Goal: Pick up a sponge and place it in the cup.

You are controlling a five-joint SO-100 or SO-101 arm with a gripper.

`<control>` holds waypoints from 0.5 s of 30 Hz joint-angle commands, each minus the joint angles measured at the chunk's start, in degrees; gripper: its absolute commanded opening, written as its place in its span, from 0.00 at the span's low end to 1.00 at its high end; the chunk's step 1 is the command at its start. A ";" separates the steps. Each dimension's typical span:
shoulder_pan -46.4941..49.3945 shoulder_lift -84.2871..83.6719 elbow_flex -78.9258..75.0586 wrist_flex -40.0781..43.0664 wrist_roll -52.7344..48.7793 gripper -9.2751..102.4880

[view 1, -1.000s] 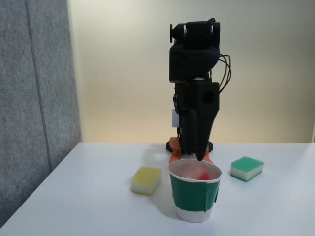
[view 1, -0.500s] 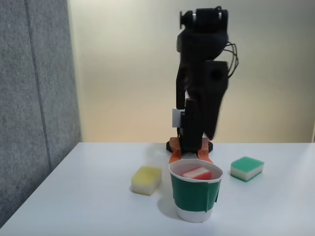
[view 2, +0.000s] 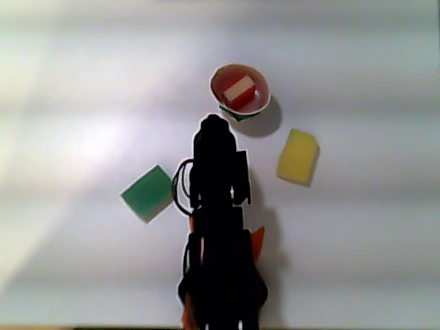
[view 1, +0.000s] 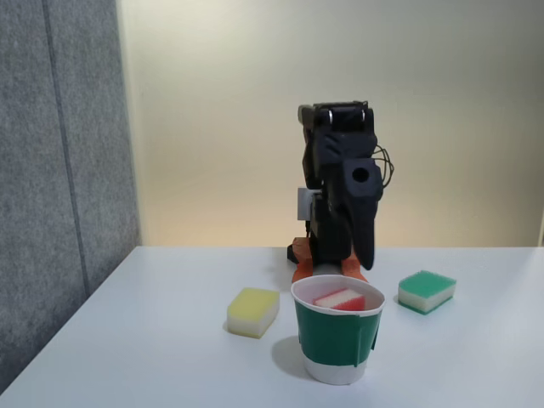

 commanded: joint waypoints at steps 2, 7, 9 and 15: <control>0.18 10.37 9.14 -2.02 1.23 0.08; 0.09 19.78 18.37 -2.37 2.81 0.08; 0.09 23.38 21.97 -2.90 3.34 0.08; 1.58 29.53 29.44 -4.22 1.85 0.08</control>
